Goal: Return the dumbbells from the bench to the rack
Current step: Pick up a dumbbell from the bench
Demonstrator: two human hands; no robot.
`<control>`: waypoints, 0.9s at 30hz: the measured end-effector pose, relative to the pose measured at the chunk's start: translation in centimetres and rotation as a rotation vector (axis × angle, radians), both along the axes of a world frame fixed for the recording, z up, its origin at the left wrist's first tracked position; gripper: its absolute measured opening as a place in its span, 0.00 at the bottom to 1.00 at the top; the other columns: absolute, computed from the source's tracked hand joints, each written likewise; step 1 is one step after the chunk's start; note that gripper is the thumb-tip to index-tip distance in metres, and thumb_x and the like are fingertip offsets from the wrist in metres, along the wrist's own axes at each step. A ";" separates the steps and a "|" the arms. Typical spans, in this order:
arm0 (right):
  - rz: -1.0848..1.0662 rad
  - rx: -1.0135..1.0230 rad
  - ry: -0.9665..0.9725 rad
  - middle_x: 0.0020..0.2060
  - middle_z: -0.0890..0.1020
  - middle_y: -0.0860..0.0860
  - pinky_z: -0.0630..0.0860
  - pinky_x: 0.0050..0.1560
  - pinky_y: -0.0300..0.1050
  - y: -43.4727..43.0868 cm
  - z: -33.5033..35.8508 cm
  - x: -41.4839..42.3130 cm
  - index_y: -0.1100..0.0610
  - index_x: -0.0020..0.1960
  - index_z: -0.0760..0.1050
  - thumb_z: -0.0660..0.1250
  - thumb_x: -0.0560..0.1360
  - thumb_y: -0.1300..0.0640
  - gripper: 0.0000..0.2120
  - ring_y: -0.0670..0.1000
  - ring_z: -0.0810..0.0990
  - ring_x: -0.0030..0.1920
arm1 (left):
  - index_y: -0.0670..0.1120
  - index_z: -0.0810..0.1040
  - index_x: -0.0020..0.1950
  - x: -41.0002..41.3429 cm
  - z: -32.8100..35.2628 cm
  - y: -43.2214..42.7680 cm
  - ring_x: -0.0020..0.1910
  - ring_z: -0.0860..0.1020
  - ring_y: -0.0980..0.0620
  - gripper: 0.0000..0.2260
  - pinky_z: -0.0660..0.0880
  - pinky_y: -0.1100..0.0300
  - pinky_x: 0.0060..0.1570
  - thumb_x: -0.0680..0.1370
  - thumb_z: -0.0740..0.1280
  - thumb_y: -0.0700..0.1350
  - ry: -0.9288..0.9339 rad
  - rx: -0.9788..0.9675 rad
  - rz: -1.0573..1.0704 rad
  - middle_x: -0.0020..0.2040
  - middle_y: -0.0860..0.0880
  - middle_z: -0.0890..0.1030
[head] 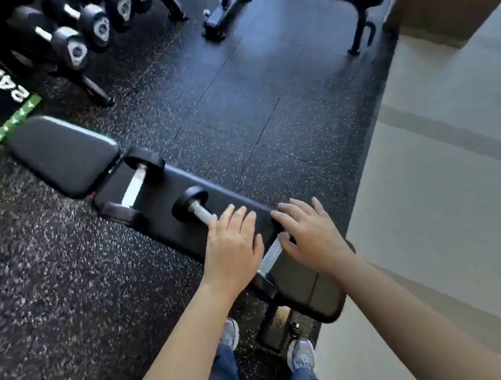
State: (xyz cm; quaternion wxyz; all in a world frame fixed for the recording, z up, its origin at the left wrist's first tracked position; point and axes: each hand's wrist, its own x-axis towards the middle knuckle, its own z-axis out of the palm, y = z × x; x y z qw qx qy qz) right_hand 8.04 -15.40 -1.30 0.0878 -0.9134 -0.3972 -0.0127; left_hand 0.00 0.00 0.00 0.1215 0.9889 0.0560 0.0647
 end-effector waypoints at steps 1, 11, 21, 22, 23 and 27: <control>0.025 0.003 0.009 0.52 0.83 0.54 0.73 0.54 0.65 -0.4 -0.9 0.4 0.56 0.55 0.79 0.57 0.70 0.51 0.20 0.57 0.80 0.55 | 0.39 0.78 0.55 0.3 -0.9 -0.6 0.57 0.78 0.41 0.20 0.72 0.40 0.55 0.72 0.56 0.48 0.021 0.011 0.022 0.54 0.41 0.81; 0.223 0.069 0.061 0.53 0.82 0.54 0.72 0.56 0.61 -3.2 -13.2 1.6 0.57 0.56 0.78 0.58 0.69 0.48 0.21 0.57 0.80 0.56 | 0.39 0.77 0.56 -1.3 -11.5 -4.1 0.58 0.76 0.40 0.20 0.71 0.39 0.55 0.72 0.57 0.49 0.104 0.000 0.186 0.56 0.41 0.80; 0.323 0.010 0.183 0.51 0.82 0.53 0.73 0.55 0.59 -1.4 -21.0 1.8 0.55 0.56 0.79 0.62 0.67 0.44 0.22 0.57 0.81 0.54 | 0.40 0.76 0.57 -3.0 -19.5 -5.1 0.60 0.75 0.39 0.20 0.70 0.39 0.56 0.73 0.57 0.50 0.196 -0.085 0.261 0.58 0.41 0.79; 0.330 0.002 0.203 0.50 0.83 0.53 0.73 0.55 0.59 -1.3 -21.6 2.0 0.55 0.55 0.79 0.64 0.66 0.45 0.22 0.57 0.81 0.54 | 0.40 0.76 0.57 -3.1 -20.1 -5.1 0.60 0.75 0.39 0.20 0.70 0.39 0.57 0.73 0.57 0.50 0.197 -0.090 0.265 0.58 0.41 0.78; 0.339 -0.007 0.237 0.51 0.82 0.53 0.73 0.55 0.60 -1.2 -22.3 2.3 0.55 0.56 0.79 0.66 0.66 0.45 0.22 0.58 0.80 0.54 | 0.40 0.76 0.57 -3.1 -20.6 -5.1 0.61 0.74 0.39 0.20 0.70 0.39 0.57 0.73 0.57 0.51 0.200 -0.096 0.269 0.59 0.41 0.78; 0.396 -0.043 0.311 0.50 0.82 0.53 0.71 0.56 0.66 -0.8 -24.5 3.0 0.54 0.56 0.79 0.68 0.66 0.44 0.22 0.56 0.81 0.54 | 0.40 0.76 0.58 -3.2 -22.6 -5.1 0.61 0.74 0.38 0.21 0.69 0.39 0.58 0.73 0.57 0.51 0.202 -0.141 0.292 0.59 0.40 0.78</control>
